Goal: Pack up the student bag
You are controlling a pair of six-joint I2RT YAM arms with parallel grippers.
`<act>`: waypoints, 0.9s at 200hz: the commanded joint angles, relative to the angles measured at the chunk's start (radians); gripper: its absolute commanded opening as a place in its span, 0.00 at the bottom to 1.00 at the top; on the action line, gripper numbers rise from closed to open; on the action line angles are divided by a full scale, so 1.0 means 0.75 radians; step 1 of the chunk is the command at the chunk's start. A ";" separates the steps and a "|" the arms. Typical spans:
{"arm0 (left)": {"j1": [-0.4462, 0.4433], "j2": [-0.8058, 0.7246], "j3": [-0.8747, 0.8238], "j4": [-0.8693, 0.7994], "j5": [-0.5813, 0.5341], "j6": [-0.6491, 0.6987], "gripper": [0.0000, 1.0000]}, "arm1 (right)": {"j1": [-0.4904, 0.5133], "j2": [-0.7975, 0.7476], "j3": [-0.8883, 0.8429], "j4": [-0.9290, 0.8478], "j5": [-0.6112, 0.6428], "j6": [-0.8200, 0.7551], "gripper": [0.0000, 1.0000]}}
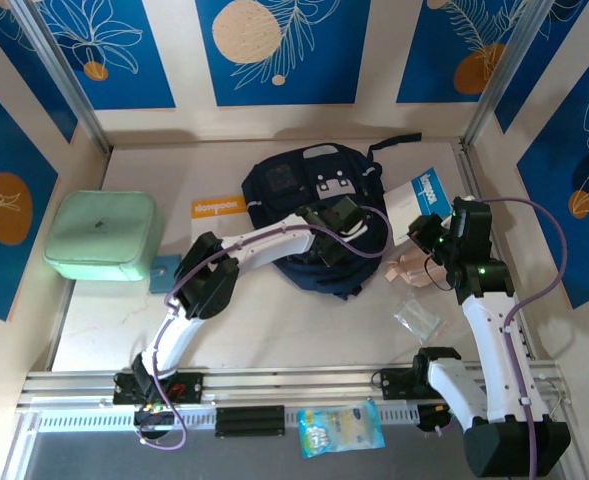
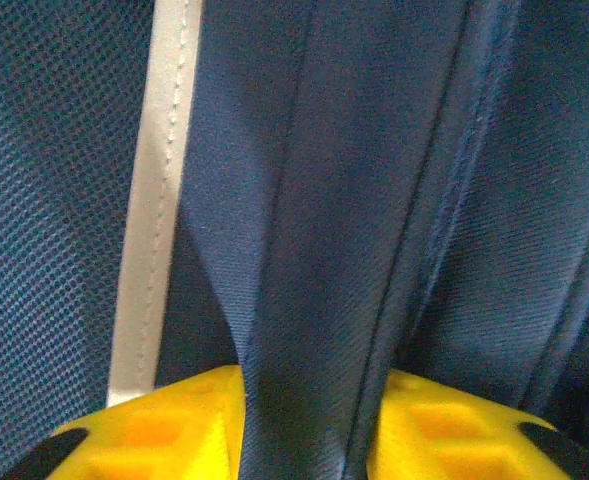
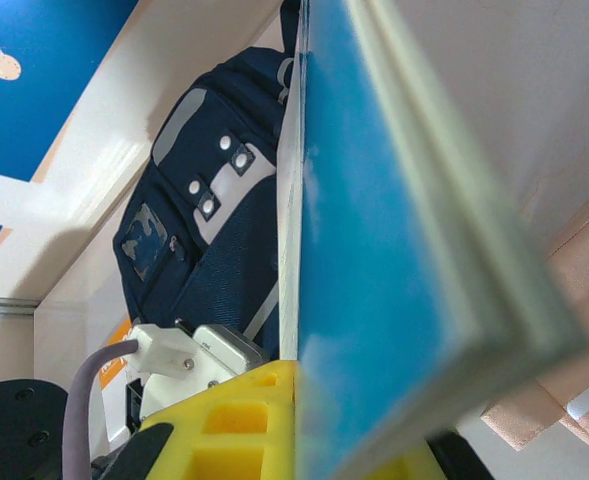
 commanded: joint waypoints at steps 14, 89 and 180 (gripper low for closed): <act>0.008 -0.035 0.056 -0.005 -0.150 -0.011 0.09 | -0.012 -0.025 0.002 -0.009 0.020 -0.014 0.00; 0.052 -0.372 -0.080 0.221 -0.308 -0.110 0.00 | -0.025 -0.028 -0.033 -0.053 0.122 0.006 0.00; 0.060 -0.447 -0.084 0.519 -0.385 -0.109 0.00 | 0.237 -0.051 -0.236 0.333 -0.239 0.048 0.00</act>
